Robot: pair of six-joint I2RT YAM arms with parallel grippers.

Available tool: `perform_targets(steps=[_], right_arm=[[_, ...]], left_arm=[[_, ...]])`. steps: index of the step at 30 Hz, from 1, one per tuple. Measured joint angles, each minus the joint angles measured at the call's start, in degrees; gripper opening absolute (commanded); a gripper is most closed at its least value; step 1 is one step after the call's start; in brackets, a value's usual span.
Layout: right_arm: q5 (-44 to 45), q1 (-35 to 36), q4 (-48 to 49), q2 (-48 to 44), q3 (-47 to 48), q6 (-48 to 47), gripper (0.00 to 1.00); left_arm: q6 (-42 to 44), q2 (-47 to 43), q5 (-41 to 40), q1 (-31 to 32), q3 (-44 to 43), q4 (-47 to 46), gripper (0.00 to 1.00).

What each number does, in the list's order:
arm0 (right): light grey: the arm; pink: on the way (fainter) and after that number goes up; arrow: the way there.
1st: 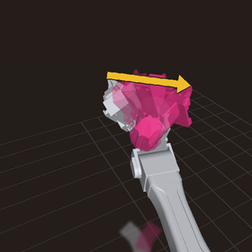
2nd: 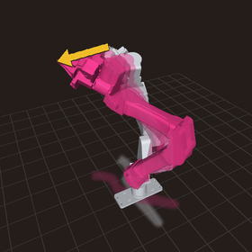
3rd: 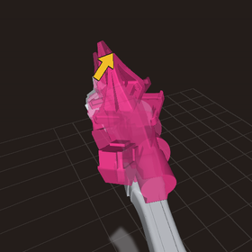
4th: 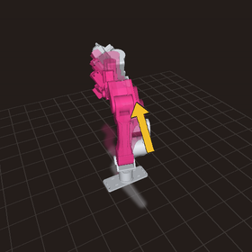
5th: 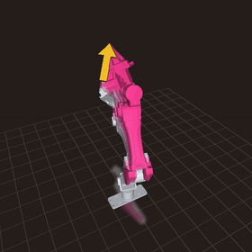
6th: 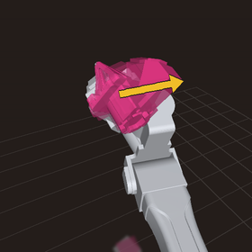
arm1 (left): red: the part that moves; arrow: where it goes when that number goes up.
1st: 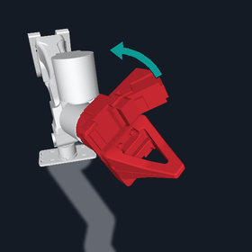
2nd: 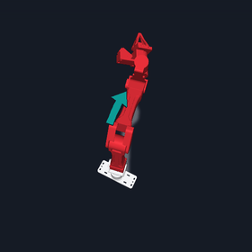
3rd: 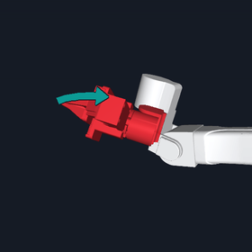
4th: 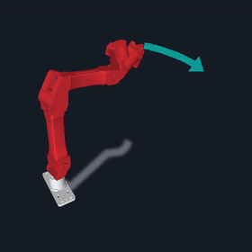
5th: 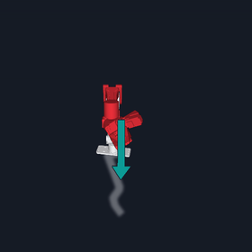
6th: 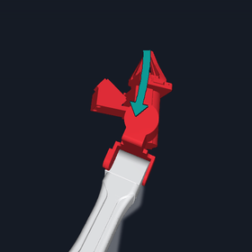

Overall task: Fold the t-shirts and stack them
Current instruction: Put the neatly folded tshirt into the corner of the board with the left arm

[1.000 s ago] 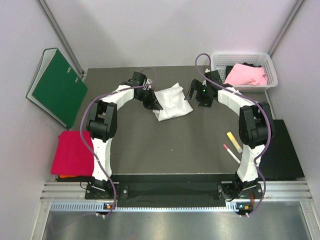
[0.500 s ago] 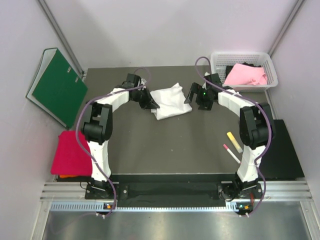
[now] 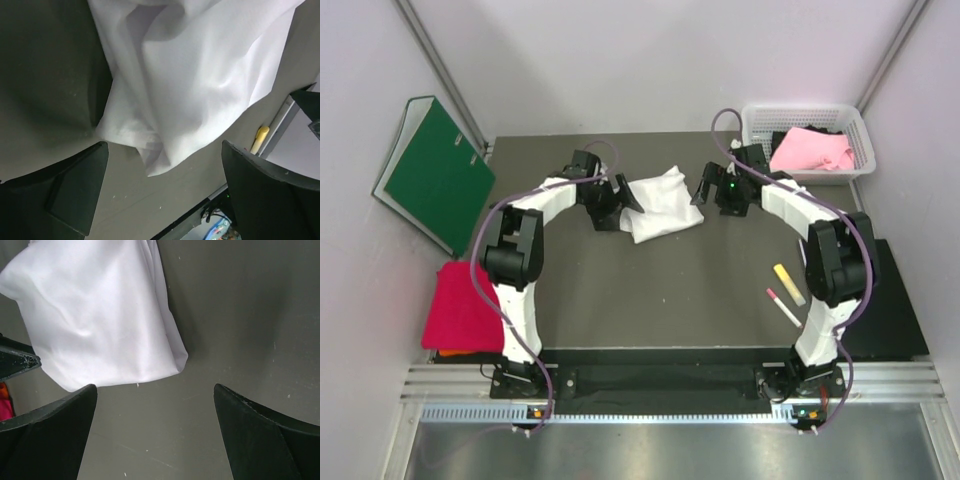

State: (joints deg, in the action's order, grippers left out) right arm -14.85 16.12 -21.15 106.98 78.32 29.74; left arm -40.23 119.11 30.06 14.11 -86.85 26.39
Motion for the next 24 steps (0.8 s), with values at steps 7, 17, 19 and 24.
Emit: perform_targets(steps=[7, 17, 19, 24], right_arm=[[0.20, 0.00, -1.03, -2.95, -0.09, -2.14, 1.00], [-1.86, 0.55, -5.97, -3.06, 0.17, -6.91, 1.00], [-2.23, 1.49, -7.65, -3.04, 0.81, -7.98, 1.00], [-3.37, 4.44, -10.03, -2.73, 3.17, -9.51, 1.00]], left_arm=[[5.03, -10.32, -7.58, -0.09, 0.02, 7.63, 0.99], [14.05, -18.21, -23.17, -2.84, 2.12, 23.69, 0.99], [14.73, -19.69, -27.87, -3.93, 2.54, 28.41, 0.99], [15.43, -24.30, -40.15, -5.03, 2.29, 38.23, 0.99]])
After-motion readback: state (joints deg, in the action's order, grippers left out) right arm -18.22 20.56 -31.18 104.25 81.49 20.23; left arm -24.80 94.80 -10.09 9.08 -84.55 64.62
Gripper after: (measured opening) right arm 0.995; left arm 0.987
